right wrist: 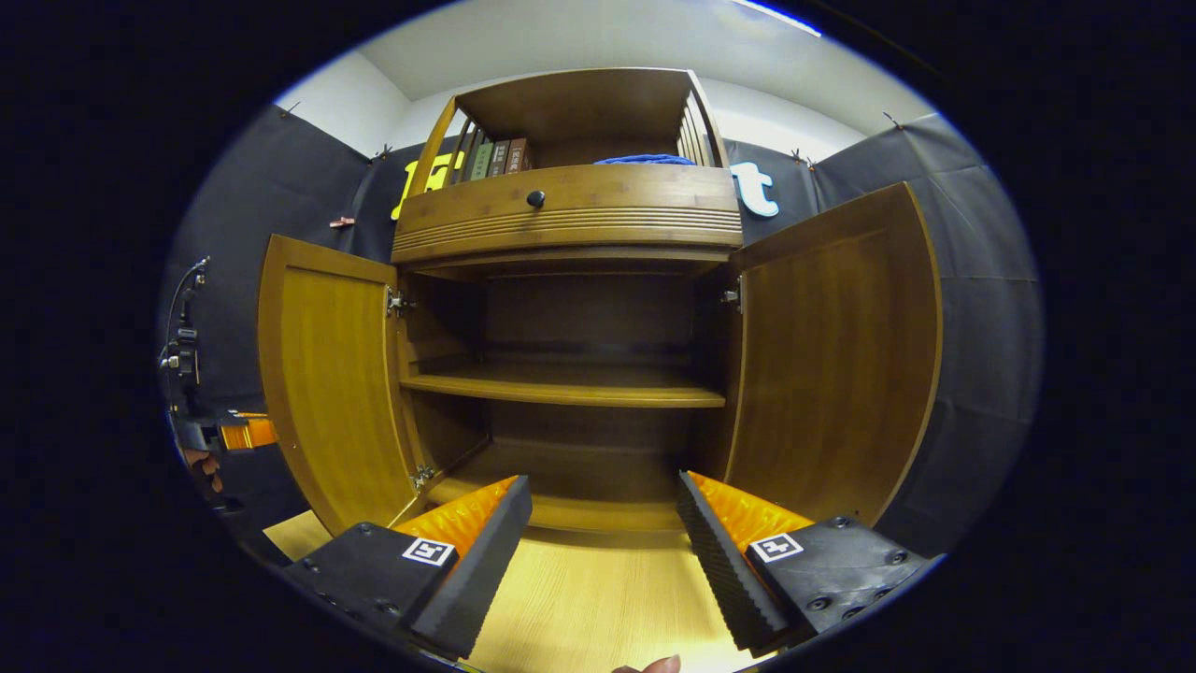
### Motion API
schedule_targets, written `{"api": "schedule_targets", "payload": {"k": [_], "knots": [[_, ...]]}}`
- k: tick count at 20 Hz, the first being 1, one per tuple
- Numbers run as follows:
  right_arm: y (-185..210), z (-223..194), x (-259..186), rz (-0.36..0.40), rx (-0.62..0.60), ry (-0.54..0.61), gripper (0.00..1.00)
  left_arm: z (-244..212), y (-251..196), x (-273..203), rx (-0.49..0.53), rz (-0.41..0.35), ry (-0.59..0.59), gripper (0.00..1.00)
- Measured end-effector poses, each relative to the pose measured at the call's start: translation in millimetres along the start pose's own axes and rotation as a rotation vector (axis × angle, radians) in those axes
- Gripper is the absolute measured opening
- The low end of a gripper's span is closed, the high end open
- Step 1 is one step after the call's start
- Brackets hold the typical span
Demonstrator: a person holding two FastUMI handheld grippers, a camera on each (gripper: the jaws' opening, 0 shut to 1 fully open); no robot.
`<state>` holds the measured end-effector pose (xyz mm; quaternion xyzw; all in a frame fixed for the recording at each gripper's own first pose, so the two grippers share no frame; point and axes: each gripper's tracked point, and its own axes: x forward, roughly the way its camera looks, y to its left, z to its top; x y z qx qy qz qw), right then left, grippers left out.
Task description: Open the right door of the double-door shoe cabinet with the right hand, and open the left door with the left hand.
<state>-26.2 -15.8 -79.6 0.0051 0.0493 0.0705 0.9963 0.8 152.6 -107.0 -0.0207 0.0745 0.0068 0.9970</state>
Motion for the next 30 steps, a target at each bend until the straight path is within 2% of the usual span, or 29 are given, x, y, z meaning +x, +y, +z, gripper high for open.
{"api": "schedule_targets", "payload": {"k": [1, 2, 3, 4, 6, 14, 15, 17, 19, 21, 23, 26, 28, 30], "knots": [[2.3, 0.1, 1.7, 0.005, -0.003, 0.000, 0.96, 1.2, 5.1, -1.2, -0.009, 0.001, -0.001, 0.12], [4.5, 0.3, 3.5, 0.011, -0.008, -0.002, 0.99, 1.2, 8.4, -1.9, -0.023, -0.006, -0.002, 0.10], [6.6, 1.2, 5.2, 0.015, -0.010, -0.003, 0.99, 2.2, 8.2, -0.9, -0.041, -0.024, -0.007, 0.14], [8.3, 1.4, 7.0, 0.020, -0.011, -0.003, 0.99, 2.0, 7.0, -1.4, -0.053, -0.035, -0.007, 0.07], [8.9, 3.3, 8.5, 0.022, -0.007, -0.008, 0.99, 2.0, 7.3, -1.6, -0.053, -0.042, -0.011, 0.08], [-6.0, 10.0, 9.8, -0.024, -0.014, -0.022, 0.99, 9.3, 8.5, -4.0, -0.016, -0.006, -0.026, 0.08], [-8.8, 15.5, 8.7, -0.035, -0.018, -0.038, 0.96, 11.0, 8.7, -5.8, -0.013, 0.000, -0.031, 0.08], [-14.0, 28.1, 5.1, -0.055, -0.035, -0.076, 1.00, 13.3, 7.6, -11.3, -0.002, 0.015, -0.039, 0.08], [-22.2, 36.2, 4.6, -0.082, -0.060, -0.102, 0.98, 13.9, 12.8, -18.8, 0.014, 0.047, -0.053, 0.15], [-28.8, 43.2, 4.2, -0.096, -0.063, -0.126, 0.98, 17.0, 16.9, -30.5, 0.010, 0.083, -0.071, 0.33], [-26.6, 38.9, 5.9, -0.076, -0.037, -0.107, 0.98, 15.4, 16.4, -43.8, 0.013, 0.105, -0.081, 0.53], [-30.7, 38.5, 2.8, -0.079, -0.024, -0.099, 0.98, 21.6, 1.9, -63.0, 0.046, 0.094, -0.121, 0.84], [-30.1, 42.3, 1.0, -0.077, -0.016, -0.116, 0.98, 24.4, -17.4, -70.8, 0.071, 0.065, -0.131, 0.95], [-30.5, 45.0, 1.5, -0.077, -0.005, -0.120, 0.98, 28.5, -34.2, -75.3, 0.094, 0.045, -0.133, 0.96]]}}
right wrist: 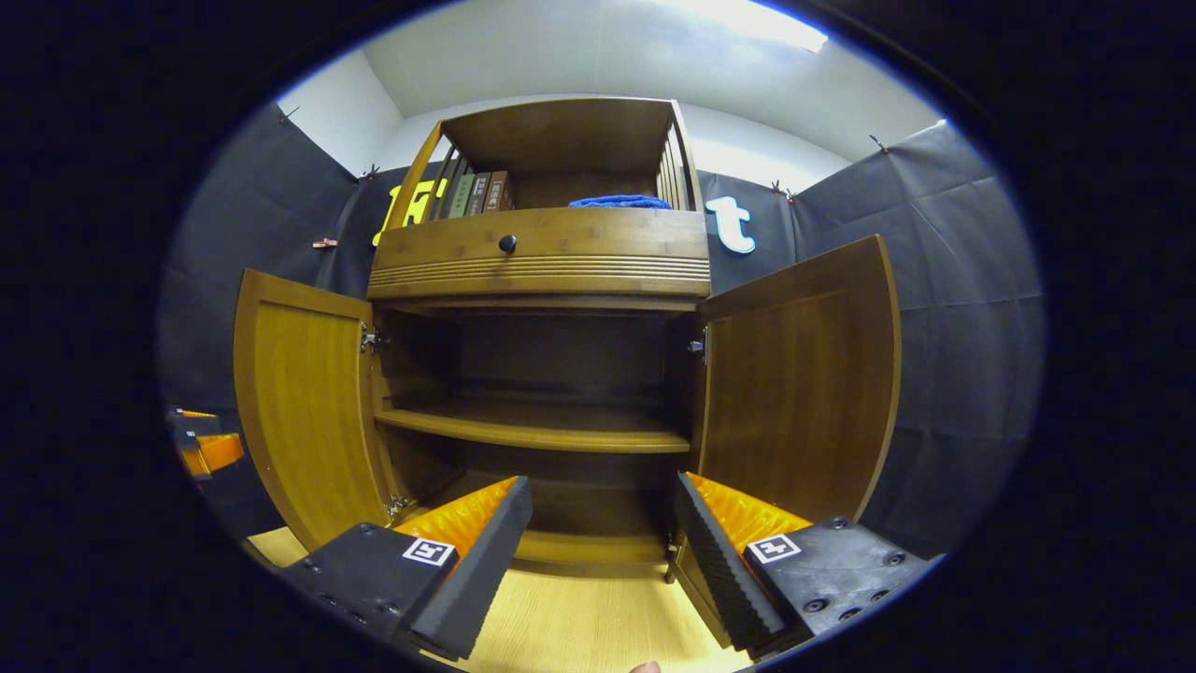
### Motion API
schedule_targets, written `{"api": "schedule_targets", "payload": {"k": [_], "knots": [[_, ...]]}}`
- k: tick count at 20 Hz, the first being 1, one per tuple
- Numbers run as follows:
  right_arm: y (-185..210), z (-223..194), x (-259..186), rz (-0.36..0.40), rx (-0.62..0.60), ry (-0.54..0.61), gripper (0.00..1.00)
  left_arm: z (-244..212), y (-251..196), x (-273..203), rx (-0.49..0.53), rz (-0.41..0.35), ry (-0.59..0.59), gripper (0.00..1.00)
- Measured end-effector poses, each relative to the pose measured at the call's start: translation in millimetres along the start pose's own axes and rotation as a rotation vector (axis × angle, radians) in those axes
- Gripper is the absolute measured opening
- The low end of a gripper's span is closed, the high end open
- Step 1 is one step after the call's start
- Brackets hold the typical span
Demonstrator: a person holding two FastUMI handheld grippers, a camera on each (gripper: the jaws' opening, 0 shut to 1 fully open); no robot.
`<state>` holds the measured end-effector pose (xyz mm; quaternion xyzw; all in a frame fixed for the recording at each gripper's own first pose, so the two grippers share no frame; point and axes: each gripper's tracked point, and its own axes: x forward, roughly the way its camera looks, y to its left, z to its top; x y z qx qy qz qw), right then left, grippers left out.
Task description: Open the right door of the double-door shoe cabinet with the right hand, and open the left door with the left hand.
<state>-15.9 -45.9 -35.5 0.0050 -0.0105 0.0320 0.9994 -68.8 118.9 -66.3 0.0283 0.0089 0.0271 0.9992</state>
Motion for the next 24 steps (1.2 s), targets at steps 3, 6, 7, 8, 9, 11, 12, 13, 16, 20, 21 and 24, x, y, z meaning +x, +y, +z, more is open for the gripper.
{"api": "schedule_targets", "payload": {"k": [3, 6, 7, 8, 9, 11, 12, 13, 16, 20, 21, 24], "knots": [[2.5, -1.0, -0.8, 0.014, 0.029, 0.012, 0.98, 9.5, -25.3, -1.4, -0.007, -0.026, -0.008, 0.95], [1.5, -1.4, -3.0, 0.008, 0.005, 0.021, 0.98, 13.7, -52.8, -0.6, -0.050, -0.067, 0.001, 0.96], [0.1, 0.7, -4.0, 0.005, 0.004, 0.018, 0.98, 16.1, -61.0, 0.6, -0.055, -0.082, 0.004, 0.96], [-0.5, 2.8, -6.4, 0.004, 0.006, 0.015, 0.98, 18.4, -70.2, 2.6, -0.051, -0.095, 0.002, 0.96], [-1.8, 4.3, -7.6, -0.001, 0.005, 0.014, 0.98, 22.0, -77.1, 4.5, -0.044, -0.105, -0.001, 0.96], [-7.1, 8.8, -8.5, -0.019, -0.008, 0.007, 1.00, 26.1, -91.7, 8.0, -0.040, -0.128, -0.008, 0.96], [-7.8, 11.1, -9.4, -0.022, -0.014, 0.002, 0.95, 26.6, -98.5, 11.0, -0.049, -0.141, -0.007, 0.96], [-8.1, 12.4, -10.0, -0.020, -0.015, -0.001, 0.95, 28.7, -105.6, 13.3, -0.063, -0.153, -0.006, 0.96], [-9.5, 11.8, -11.9, -0.017, 0.007, 0.005, 0.99, 34.6, -120.7, 20.4, -0.092, -0.151, -0.003, 0.95], [-16.1, 8.6, -12.5, -0.030, 0.008, 0.019, 0.97, 39.0, -129.8, 28.9, -0.076, -0.136, -0.009, 0.95], [-18.1, 8.5, -13.0, -0.034, 0.006, 0.019, 0.95, 40.3, -132.4, 28.8, -0.068, -0.136, -0.011, 0.95], [-19.6, 4.5, -13.1, -0.035, 0.002, 0.029, 0.97, 42.1, -137.0, 30.2, -0.048, -0.137, -0.015, 0.96]]}}
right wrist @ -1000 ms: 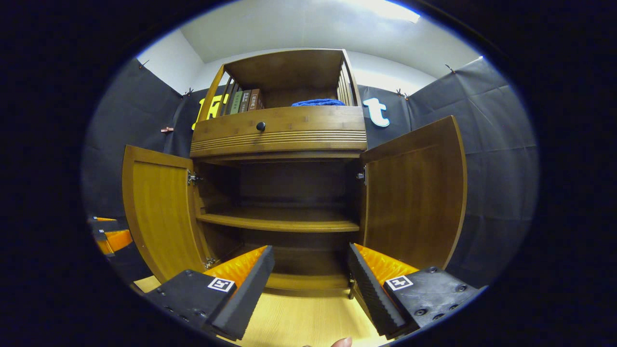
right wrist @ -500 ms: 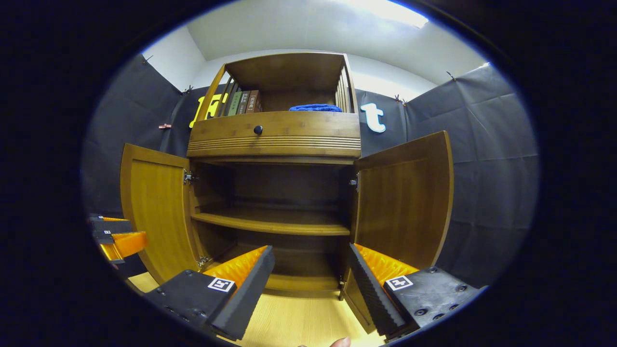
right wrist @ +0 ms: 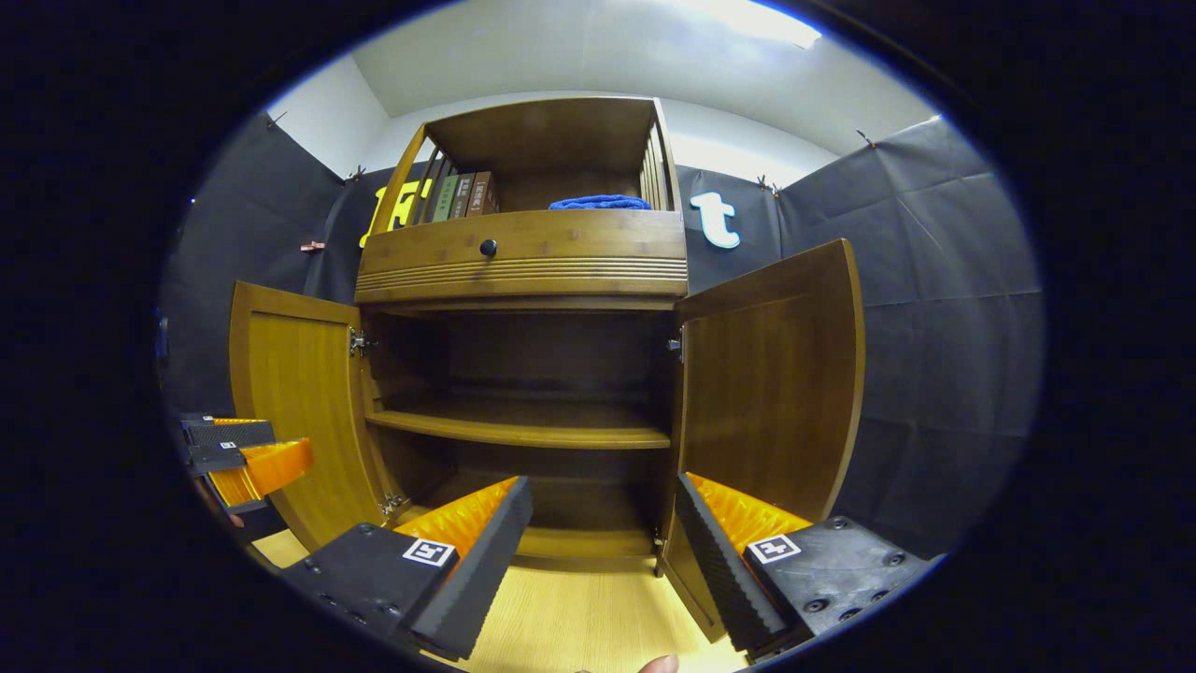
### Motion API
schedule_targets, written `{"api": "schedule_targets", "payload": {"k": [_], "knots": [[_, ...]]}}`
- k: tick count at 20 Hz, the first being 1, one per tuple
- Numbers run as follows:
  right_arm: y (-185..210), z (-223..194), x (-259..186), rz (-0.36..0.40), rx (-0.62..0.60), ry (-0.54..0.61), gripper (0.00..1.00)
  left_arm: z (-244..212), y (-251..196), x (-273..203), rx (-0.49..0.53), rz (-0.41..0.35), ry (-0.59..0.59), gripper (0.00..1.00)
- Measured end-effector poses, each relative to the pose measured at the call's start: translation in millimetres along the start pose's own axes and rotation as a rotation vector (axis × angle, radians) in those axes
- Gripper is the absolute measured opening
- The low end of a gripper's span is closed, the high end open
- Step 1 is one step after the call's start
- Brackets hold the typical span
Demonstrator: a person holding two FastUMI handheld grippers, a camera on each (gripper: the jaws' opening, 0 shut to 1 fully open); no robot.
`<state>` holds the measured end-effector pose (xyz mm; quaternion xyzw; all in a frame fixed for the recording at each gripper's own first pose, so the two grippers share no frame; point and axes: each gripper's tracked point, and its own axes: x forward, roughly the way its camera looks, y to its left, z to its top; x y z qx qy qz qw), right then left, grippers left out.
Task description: Open the right door of the double-door shoe cabinet with the right hand, and open the left door with the left hand.
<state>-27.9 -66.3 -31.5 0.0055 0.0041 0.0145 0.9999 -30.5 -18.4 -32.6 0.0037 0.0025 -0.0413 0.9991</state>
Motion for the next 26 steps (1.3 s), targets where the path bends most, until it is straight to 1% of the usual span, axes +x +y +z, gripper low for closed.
{"api": "schedule_targets", "payload": {"k": [2, 3, 4, 5, 6, 7, 8, 9, 10, 11, 13, 16, 17, 18, 19, 20, 21, 26], "knots": [[2.1, -1.6, 0.6, 0.005, -0.002, 0.006, 1.00, -2.5, -2.0, -1.0, 0.006, 0.002, 0.008, 0.96], [4.2, -1.4, 0.6, 0.011, 0.000, 0.008, 1.00, -3.6, -2.1, -0.4, 0.007, 0.005, 0.012, 0.95], [6.9, -1.2, 0.8, 0.018, 0.002, 0.008, 0.98, -5.1, -1.0, 0.6, 0.008, 0.009, 0.016, 0.95], [9.1, -1.6, 0.7, 0.022, 0.001, 0.008, 1.00, -4.9, -0.3, 0.2, 0.009, 0.015, 0.018, 0.95], [10.7, -1.9, 1.0, 0.025, -0.005, 0.008, 0.98, -4.9, 0.8, -0.5, 0.010, 0.018, 0.019, 0.96], [11.9, -2.2, 1.2, 0.028, -0.010, 0.008, 1.00, -5.0, 2.5, 0.3, 0.012, 0.022, 0.018, 0.95], [13.7, -2.1, 1.5, 0.032, -0.012, 0.008, 0.98, -4.5, 3.1, 0.0, 0.015, 0.024, 0.018, 0.95], [15.0, -2.2, 1.2, 0.034, -0.013, 0.007, 0.98, -4.8, 4.8, 1.0, 0.017, 0.026, 0.017, 0.95], [15.5, -2.3, 1.3, 0.036, -0.014, 0.007, 0.96, -4.9, 5.7, 1.7, 0.018, 0.026, 0.018, 0.94], [16.2, -2.0, 1.3, 0.037, -0.014, 0.007, 0.96, -4.3, 5.8, 1.1, 0.017, 0.026, 0.019, 0.95], [17.5, -3.6, 1.6, 0.039, -0.014, 0.010, 1.00, -6.8, 7.2, 2.7, 0.017, 0.025, 0.023, 0.95], [17.9, -3.0, 1.2, 0.040, -0.016, 0.011, 0.96, -7.4, 5.8, 3.5, 0.018, 0.019, 0.028, 0.96], [17.8, -3.1, 1.9, 0.039, -0.019, 0.010, 0.96, -6.8, 5.0, 3.0, 0.019, 0.017, 0.028, 0.96], [17.0, -2.8, 2.4, 0.038, -0.020, 0.009, 1.00, -6.6, 5.7, 4.1, 0.019, 0.016, 0.027, 0.96], [16.5, -2.9, 2.5, 0.037, -0.021, 0.008, 1.00, -5.6, 4.8, 4.5, 0.018, 0.014, 0.026, 0.96], [15.2, -2.4, 2.5, 0.035, -0.021, 0.008, 0.98, -5.1, 3.6, 5.0, 0.017, 0.012, 0.022, 0.94], [14.9, -1.9, 2.9, 0.034, -0.021, 0.009, 0.98, -4.0, 2.8, 5.6, 0.016, 0.009, 0.021, 0.96], [14.2, -3.4, 4.7, 0.031, -0.021, 0.010, 0.98, -4.4, 0.2, 7.2, 0.018, 0.001, 0.022, 0.95]]}}
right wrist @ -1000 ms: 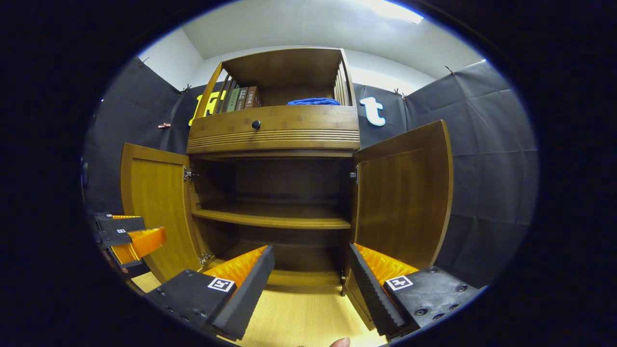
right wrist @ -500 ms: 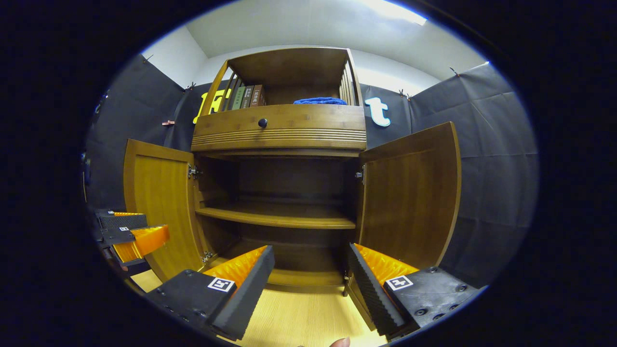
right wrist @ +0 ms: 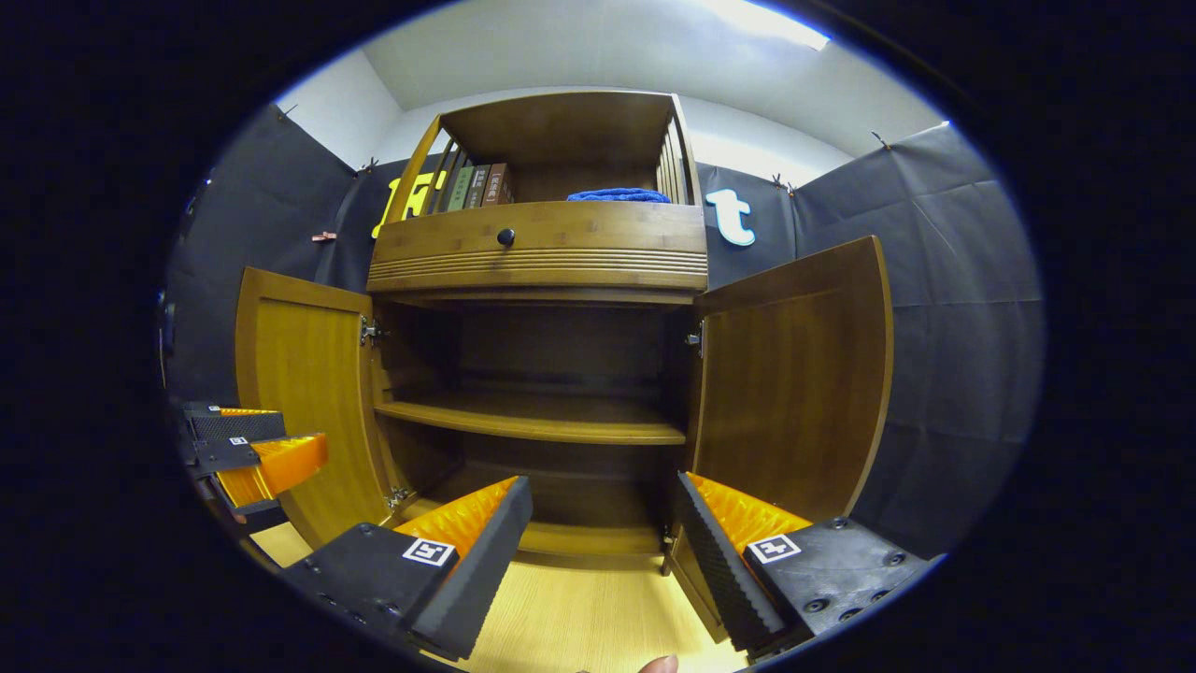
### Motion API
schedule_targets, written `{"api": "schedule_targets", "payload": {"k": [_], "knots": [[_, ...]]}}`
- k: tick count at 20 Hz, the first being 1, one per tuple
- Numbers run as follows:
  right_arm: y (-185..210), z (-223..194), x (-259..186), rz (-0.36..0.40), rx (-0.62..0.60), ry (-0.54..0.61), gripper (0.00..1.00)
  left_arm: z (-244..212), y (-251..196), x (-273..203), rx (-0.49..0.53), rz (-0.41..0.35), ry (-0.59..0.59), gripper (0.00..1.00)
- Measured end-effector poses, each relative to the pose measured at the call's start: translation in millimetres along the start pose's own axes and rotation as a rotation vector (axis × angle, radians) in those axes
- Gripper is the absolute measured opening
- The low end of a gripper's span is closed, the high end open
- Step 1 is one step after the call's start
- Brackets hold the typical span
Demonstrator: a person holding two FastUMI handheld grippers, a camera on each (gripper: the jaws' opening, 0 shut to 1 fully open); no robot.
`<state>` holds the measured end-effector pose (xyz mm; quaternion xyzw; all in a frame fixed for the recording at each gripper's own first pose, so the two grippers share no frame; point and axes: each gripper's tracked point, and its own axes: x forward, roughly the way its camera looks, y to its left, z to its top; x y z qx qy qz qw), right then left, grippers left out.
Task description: Open the right door of the double-door shoe cabinet with the right hand, and open the left door with the left hand.
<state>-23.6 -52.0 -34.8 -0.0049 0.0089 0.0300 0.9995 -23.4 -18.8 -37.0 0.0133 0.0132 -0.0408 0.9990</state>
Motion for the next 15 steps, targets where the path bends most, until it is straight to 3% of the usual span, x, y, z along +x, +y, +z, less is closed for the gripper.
{"api": "schedule_targets", "payload": {"k": [15], "knots": [[-3.8, -2.0, 3.0, -0.012, 0.004, 0.003, 0.98, 2.2, -1.4, 3.2, -0.003, 0.000, 0.002, 0.94]]}}
